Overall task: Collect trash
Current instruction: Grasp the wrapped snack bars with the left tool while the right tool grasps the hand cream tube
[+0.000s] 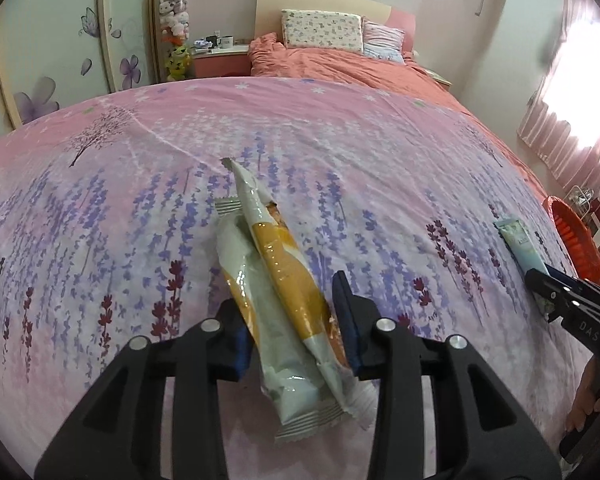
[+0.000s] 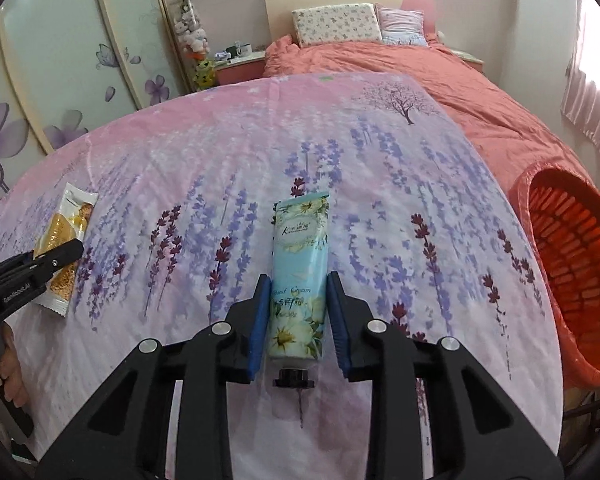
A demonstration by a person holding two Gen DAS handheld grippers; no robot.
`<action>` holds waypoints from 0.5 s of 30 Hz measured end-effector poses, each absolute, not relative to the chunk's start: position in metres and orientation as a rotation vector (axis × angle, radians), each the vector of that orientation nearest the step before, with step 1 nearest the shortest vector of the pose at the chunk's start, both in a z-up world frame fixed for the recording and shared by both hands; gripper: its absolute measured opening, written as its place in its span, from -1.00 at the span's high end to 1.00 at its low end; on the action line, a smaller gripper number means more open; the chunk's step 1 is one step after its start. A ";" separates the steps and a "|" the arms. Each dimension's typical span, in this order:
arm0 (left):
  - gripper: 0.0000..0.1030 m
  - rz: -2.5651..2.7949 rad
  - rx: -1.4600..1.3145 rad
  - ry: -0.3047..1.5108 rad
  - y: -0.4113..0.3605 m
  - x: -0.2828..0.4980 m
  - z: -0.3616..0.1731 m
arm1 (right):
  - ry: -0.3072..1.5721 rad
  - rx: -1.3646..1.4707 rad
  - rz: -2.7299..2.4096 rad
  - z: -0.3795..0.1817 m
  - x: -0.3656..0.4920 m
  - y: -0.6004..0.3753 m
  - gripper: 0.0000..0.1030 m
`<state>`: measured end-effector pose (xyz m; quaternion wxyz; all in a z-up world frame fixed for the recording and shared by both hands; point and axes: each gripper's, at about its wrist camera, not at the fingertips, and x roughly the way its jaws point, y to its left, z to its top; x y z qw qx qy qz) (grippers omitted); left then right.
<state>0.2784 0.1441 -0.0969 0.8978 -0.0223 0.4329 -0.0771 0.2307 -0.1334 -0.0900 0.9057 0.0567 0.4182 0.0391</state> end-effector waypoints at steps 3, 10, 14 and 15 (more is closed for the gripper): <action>0.29 -0.151 -0.040 0.898 0.141 0.278 -0.097 | 0.866 0.099 0.072 -0.090 0.231 -0.130 0.42; 0.29 -0.125 -0.009 0.901 0.133 0.280 -0.098 | 0.869 0.069 0.056 -0.092 0.228 -0.127 0.42; 0.29 -0.082 0.033 0.905 0.126 0.281 -0.099 | 0.871 0.050 0.048 -0.092 0.229 -0.125 0.41; 0.27 -0.074 0.047 0.905 0.126 0.281 -0.099 | 0.870 0.052 0.049 -0.092 0.228 -0.125 0.41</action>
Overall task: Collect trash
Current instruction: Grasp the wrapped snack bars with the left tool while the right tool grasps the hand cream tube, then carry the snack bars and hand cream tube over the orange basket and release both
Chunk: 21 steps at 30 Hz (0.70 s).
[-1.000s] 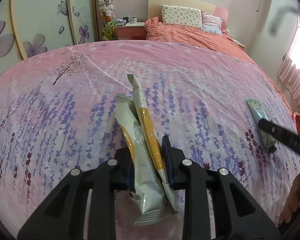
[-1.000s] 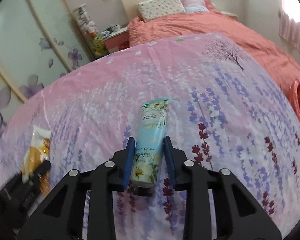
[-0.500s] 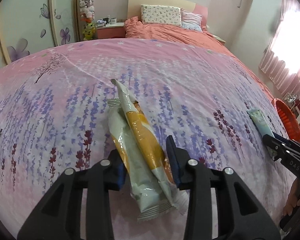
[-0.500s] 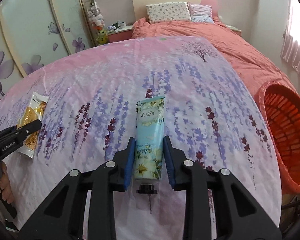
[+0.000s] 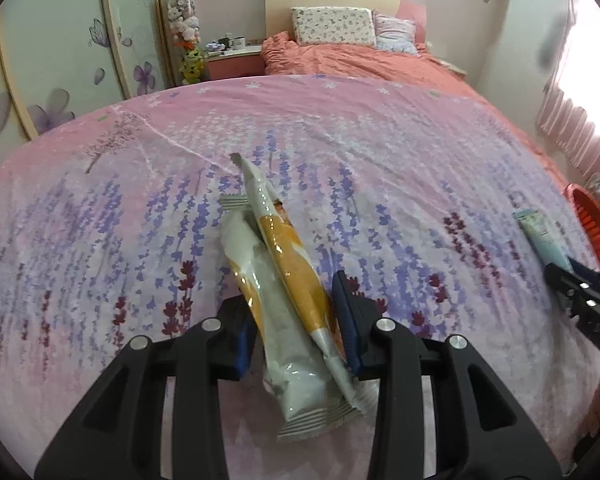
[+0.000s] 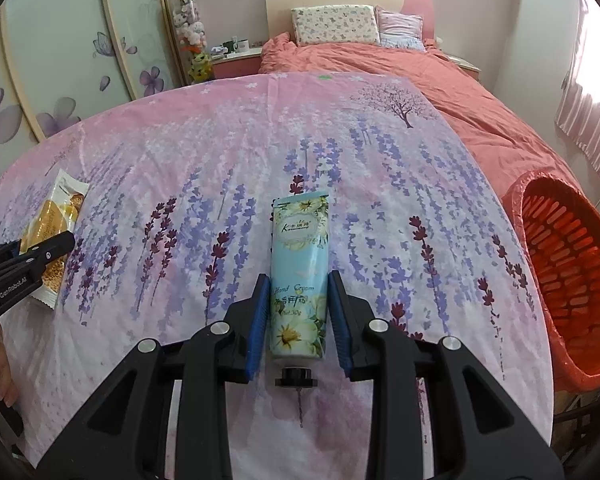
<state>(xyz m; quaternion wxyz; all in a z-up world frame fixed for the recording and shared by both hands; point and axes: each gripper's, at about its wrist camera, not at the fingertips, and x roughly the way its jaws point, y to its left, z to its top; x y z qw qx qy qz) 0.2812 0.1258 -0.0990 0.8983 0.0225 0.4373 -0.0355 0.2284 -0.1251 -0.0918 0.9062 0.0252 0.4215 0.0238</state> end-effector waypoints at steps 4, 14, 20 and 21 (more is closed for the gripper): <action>0.26 -0.071 0.043 0.906 0.129 0.282 -0.099 | 0.869 0.065 0.056 -0.091 0.228 -0.126 0.40; 0.26 -0.072 0.019 0.904 0.136 0.280 -0.099 | 0.869 0.074 0.060 -0.092 0.228 -0.127 0.40; 0.26 -0.078 0.011 0.904 0.136 0.279 -0.099 | 0.867 0.095 0.073 -0.092 0.228 -0.131 0.39; 0.26 -0.078 0.011 0.904 0.136 0.279 -0.099 | 0.867 0.097 0.075 -0.092 0.228 -0.132 0.39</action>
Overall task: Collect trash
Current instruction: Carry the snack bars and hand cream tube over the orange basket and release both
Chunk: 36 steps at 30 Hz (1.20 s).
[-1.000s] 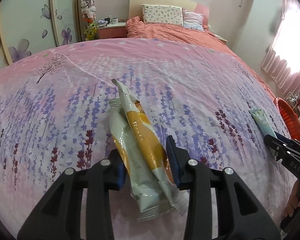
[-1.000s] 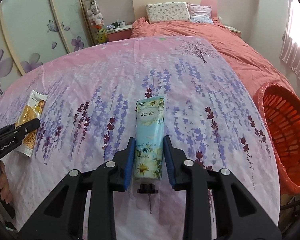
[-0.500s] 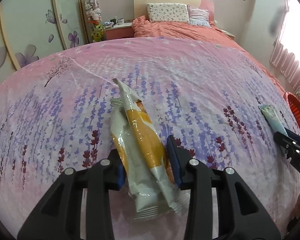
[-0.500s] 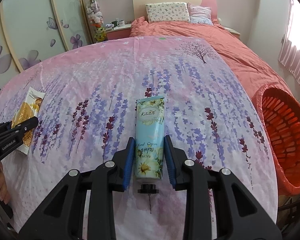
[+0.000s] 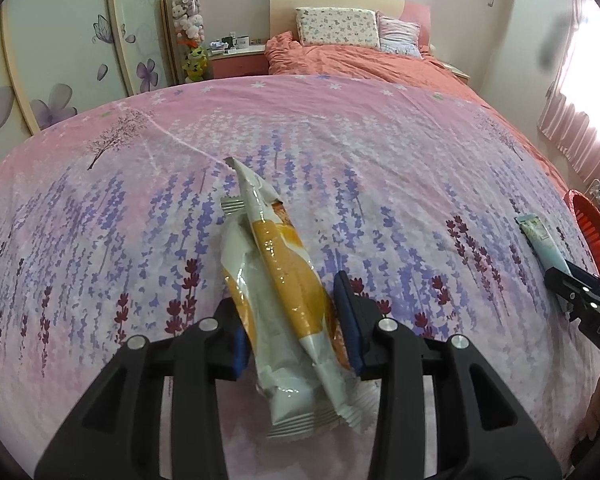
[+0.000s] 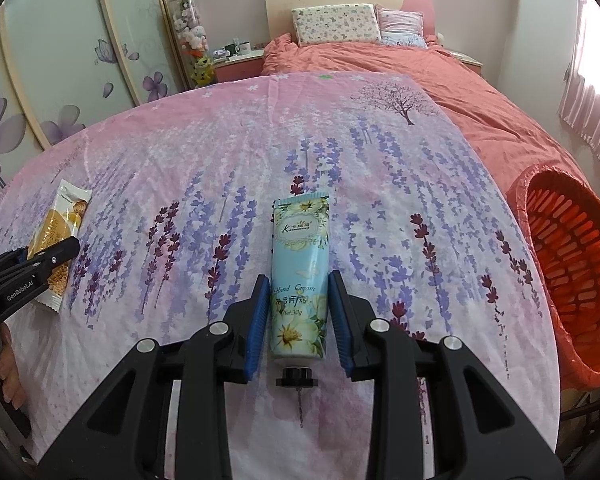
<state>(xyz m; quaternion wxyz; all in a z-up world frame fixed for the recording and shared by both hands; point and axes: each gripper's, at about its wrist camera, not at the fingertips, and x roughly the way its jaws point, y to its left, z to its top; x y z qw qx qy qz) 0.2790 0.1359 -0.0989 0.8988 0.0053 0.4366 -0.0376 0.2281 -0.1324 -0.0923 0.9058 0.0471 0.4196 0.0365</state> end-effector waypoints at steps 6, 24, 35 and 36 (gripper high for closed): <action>0.25 -0.073 0.025 0.904 0.134 0.278 -0.098 | 0.865 0.108 0.095 -0.092 0.225 -0.137 0.35; 0.58 -0.156 0.062 0.824 0.099 0.256 -0.054 | 0.767 0.144 0.102 -0.059 0.189 -0.162 0.46; 0.58 -0.330 0.082 0.752 0.018 0.232 -0.002 | 0.651 0.200 0.067 -0.007 0.157 -0.216 0.46; 0.58 -0.350 0.088 0.746 0.008 0.230 0.001 | 0.645 0.202 0.060 -0.005 0.155 -0.220 0.46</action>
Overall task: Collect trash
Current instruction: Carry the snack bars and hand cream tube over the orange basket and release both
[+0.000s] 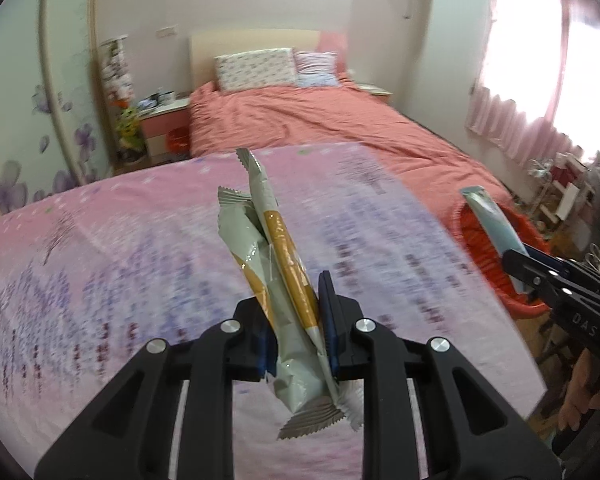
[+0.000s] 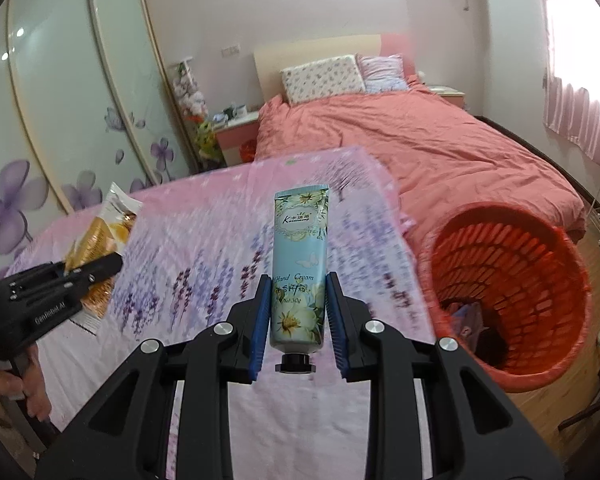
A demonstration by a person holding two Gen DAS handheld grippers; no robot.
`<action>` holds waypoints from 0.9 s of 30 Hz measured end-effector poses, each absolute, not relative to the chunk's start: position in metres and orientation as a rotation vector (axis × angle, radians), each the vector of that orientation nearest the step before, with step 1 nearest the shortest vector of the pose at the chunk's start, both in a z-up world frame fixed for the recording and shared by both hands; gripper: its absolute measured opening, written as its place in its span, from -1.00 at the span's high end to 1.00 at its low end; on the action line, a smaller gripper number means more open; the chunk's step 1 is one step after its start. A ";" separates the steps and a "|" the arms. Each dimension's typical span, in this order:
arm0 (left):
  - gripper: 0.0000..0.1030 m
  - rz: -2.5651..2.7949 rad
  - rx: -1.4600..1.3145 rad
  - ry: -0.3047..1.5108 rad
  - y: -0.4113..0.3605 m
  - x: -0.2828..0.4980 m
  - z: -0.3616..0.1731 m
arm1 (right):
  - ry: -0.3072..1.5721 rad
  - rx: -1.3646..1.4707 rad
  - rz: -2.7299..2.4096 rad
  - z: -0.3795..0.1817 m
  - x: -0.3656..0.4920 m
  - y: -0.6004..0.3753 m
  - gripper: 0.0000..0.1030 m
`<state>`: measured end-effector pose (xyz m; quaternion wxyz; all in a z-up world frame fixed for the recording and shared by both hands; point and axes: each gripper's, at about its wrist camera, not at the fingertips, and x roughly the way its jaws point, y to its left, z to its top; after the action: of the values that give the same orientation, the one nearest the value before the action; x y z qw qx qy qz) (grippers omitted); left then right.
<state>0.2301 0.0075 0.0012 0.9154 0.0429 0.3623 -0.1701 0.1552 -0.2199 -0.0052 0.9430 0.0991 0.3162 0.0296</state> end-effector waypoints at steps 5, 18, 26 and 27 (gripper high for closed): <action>0.58 -0.436 0.145 0.714 -0.046 0.221 0.012 | 0.613 0.221 0.015 0.001 0.145 -0.251 0.46; 0.56 -0.680 0.172 0.704 -0.175 0.219 0.012 | 0.564 0.322 -0.149 -0.006 0.132 -0.351 0.46; 0.45 -0.792 0.159 0.760 -0.257 0.247 -0.015 | 0.578 0.438 -0.199 -0.027 0.156 -0.409 0.45; 0.34 -0.788 0.163 0.759 -0.262 0.248 -0.016 | 0.581 0.459 -0.199 -0.030 0.160 -0.415 0.44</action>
<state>0.2485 -0.2624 -0.0161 0.8507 0.0775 0.3606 -0.3744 0.1604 -0.4154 -0.0305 0.9274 0.2239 0.2835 -0.0972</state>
